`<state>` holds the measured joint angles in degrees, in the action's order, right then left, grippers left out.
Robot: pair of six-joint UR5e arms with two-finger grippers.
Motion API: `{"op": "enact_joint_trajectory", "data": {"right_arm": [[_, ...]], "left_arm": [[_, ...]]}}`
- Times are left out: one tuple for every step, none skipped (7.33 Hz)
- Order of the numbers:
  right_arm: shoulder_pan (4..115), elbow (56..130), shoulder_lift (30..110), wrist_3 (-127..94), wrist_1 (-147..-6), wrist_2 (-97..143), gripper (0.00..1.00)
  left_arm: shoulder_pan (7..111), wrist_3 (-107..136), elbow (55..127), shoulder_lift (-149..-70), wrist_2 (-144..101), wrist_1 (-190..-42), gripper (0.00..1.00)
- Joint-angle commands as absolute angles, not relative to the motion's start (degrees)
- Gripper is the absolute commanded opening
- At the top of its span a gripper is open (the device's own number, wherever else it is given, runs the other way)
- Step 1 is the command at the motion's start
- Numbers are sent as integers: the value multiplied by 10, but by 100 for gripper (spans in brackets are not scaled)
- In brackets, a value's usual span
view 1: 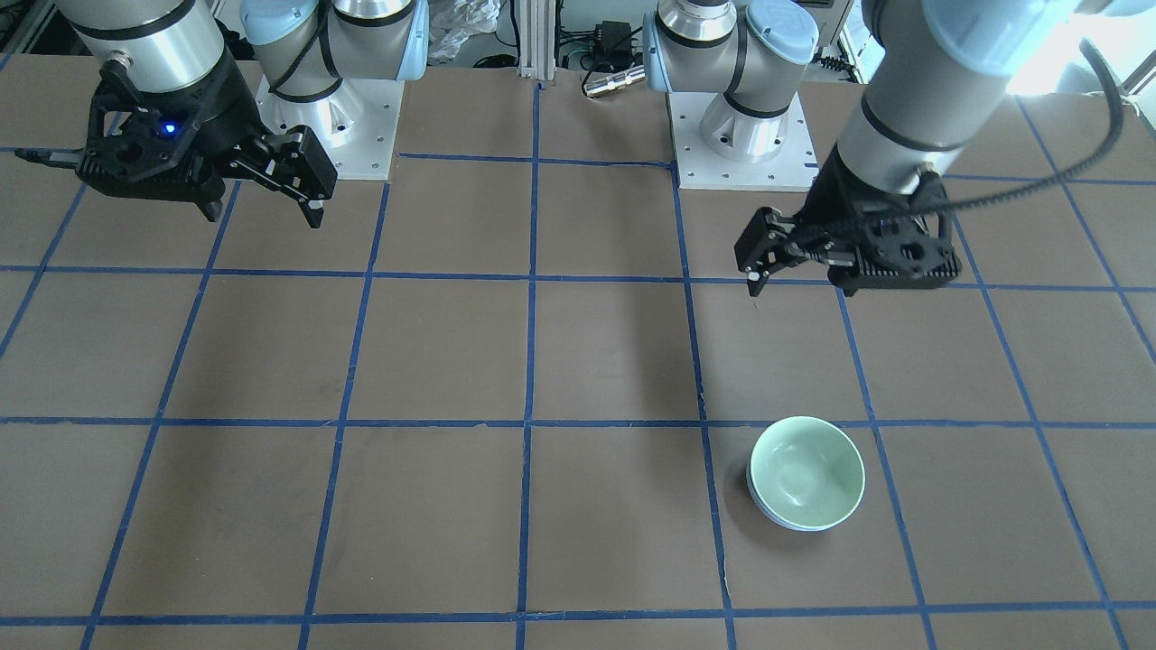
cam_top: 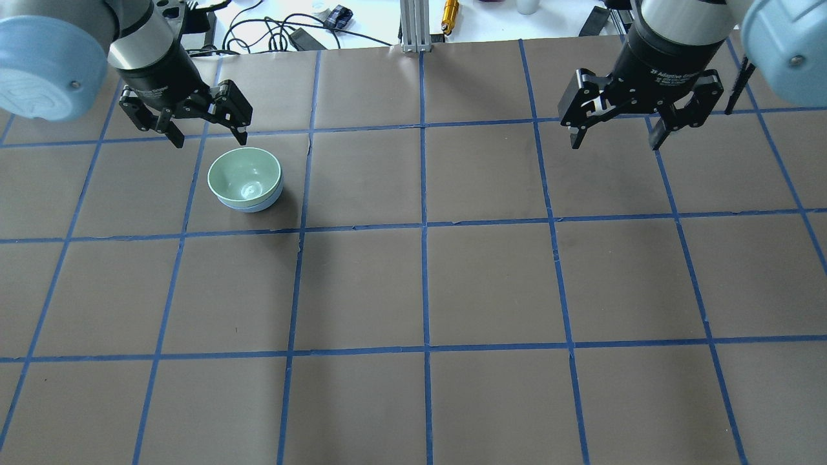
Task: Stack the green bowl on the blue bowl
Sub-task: 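Open the left gripper and raise it away from the stacked bowls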
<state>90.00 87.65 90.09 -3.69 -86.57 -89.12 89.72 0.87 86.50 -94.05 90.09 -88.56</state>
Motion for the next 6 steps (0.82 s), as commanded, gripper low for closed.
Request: {"op": "enact_joint_trajectory", "data": {"right_arm": [[900,876,901,-37,-866,-891,100],[900,876,901,-37,-867,-891,100],[900,876,901,-37,-866,-891,100],[900,876,901,-37,-866,-891,100],[900,876,901,-37,-866,-891,100],[900,877,901,-37,-866,-891,100]], "left_arm": [[927,40,860,-901,900,-931,100],[926,40,863,-897,903,-936,100],[923,40,865,-896,904,-936,100],[921,36,865,-896,905,-935,100],[921,36,867,-896,905,-936,100],[921,37,867,-896,905,-936,100]]}}
